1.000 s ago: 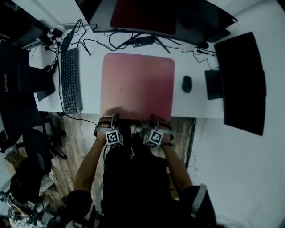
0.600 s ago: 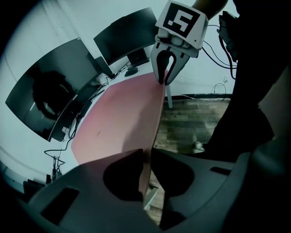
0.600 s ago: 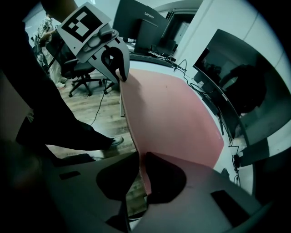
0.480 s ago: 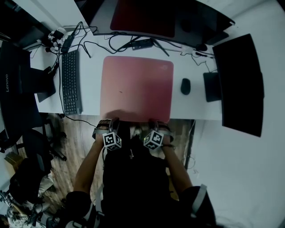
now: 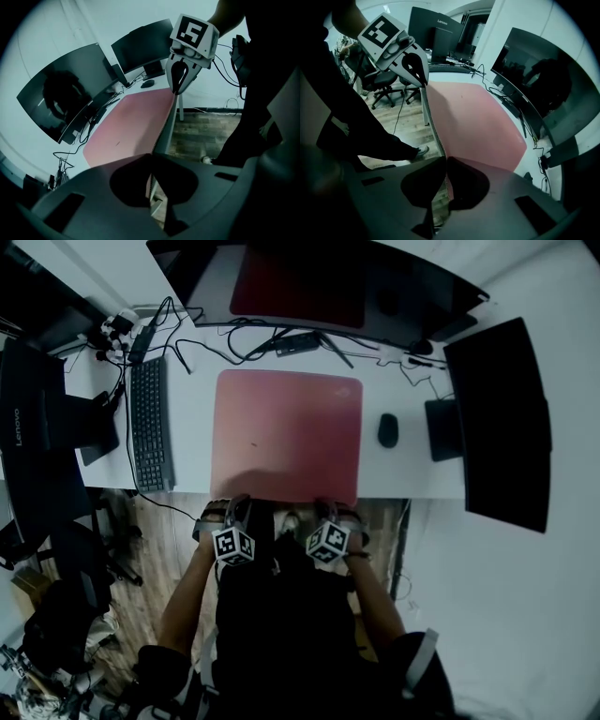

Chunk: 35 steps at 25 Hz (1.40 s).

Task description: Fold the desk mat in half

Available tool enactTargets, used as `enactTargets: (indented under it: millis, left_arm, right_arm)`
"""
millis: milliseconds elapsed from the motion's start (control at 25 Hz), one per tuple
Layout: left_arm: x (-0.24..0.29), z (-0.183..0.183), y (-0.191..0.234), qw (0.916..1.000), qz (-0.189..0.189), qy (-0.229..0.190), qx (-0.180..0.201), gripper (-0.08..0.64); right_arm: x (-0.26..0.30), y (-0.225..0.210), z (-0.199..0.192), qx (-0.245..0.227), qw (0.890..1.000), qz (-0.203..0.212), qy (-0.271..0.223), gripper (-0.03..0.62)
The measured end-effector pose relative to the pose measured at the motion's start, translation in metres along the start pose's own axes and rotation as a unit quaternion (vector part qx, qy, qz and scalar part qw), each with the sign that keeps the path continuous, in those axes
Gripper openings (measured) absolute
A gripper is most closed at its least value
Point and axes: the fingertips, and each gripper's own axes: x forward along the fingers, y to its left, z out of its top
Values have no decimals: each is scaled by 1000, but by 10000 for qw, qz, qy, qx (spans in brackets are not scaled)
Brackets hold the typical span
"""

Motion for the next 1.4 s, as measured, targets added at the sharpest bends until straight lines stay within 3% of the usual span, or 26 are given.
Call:
enactTargets:
  millis: [520, 960, 1240, 1400]
  left_arm:
    - [-22, 31, 59, 9994, -155, -307, -17, 18]
    - [-35, 54, 110, 9965, -314, -757, -140, 18]
    - [-47, 76, 165, 9939, -118, -1096, -43, 18]
    - [-47, 86, 189, 9927, -22, -1209, -16, 18]
  right_arm:
    - [-35, -51, 28, 504, 9984, -227, -84, 18]
    - [-55, -103, 56, 969, 9917, -849, -7, 18]
    - [-75, -153, 85, 1489, 9786, -1396, -276, 18]
    - [-81, -179, 96, 1511, 9755, -1568, -329, 18]
